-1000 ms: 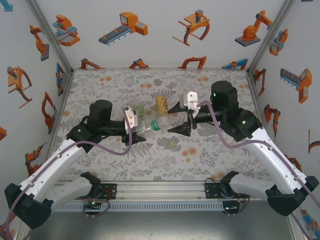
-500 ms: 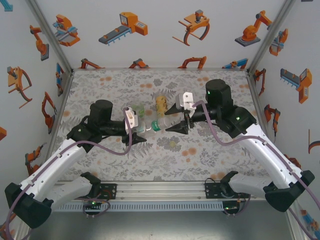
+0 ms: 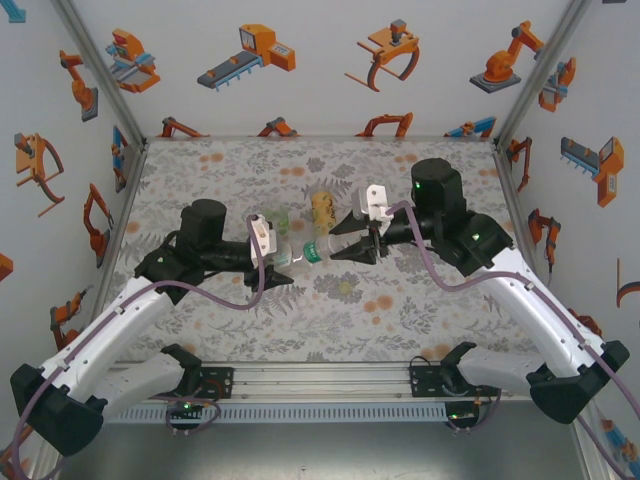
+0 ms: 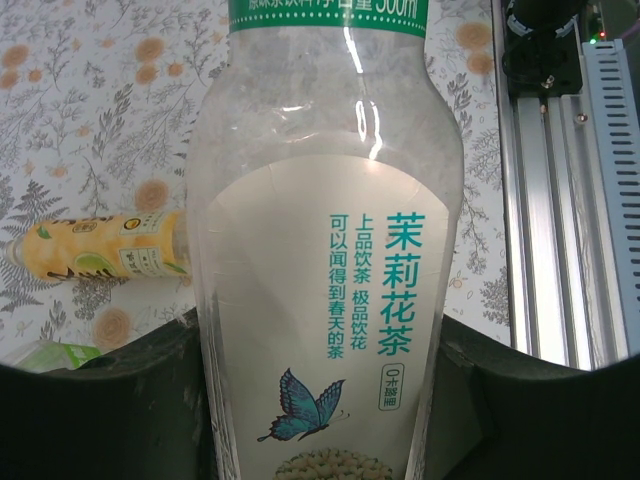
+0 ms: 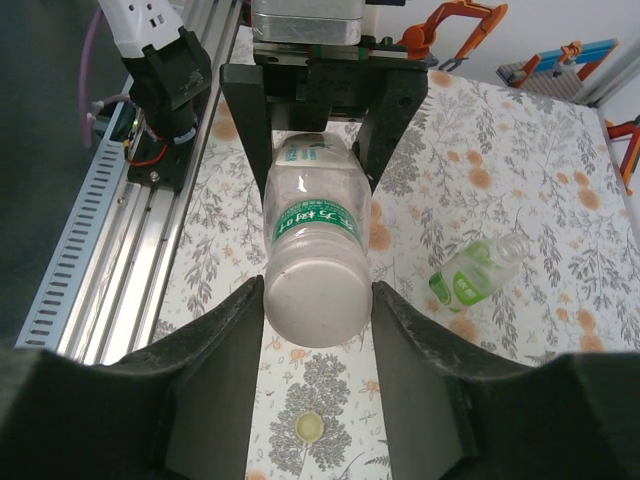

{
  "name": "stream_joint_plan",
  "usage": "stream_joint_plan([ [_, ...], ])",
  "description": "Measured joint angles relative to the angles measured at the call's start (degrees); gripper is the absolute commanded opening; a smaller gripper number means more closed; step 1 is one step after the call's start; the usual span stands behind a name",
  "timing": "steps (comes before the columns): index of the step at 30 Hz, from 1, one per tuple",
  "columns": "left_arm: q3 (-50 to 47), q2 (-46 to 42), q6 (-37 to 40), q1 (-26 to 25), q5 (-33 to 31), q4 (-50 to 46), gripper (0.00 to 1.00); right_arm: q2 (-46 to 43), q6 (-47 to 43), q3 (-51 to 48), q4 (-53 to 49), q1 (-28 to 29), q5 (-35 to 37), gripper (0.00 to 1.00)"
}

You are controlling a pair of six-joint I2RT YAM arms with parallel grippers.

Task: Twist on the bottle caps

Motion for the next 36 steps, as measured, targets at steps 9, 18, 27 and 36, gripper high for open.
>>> stream_joint_plan([
  [9,0.0,0.0,0.0,0.0,-0.2,-0.2,0.00,0.4,8.6,0.0,1.2,0.0,1.6,0.18],
  [18,0.0,-0.1,-0.4,0.4,-3.6,-1.7,0.00,-0.3,38.2,-6.3,13.3,-0.1,9.3,0.01],
  [27,0.0,-0.1,-1.2,0.5,-8.8,-1.4,0.00,2.0,71.5,-7.5,16.6,-0.2,21.9,0.00],
  [36,-0.1,-0.1,-1.2,0.0,-10.6,-1.4,0.00,3.0,82.1,-6.4,12.5,0.0,27.8,0.12],
])
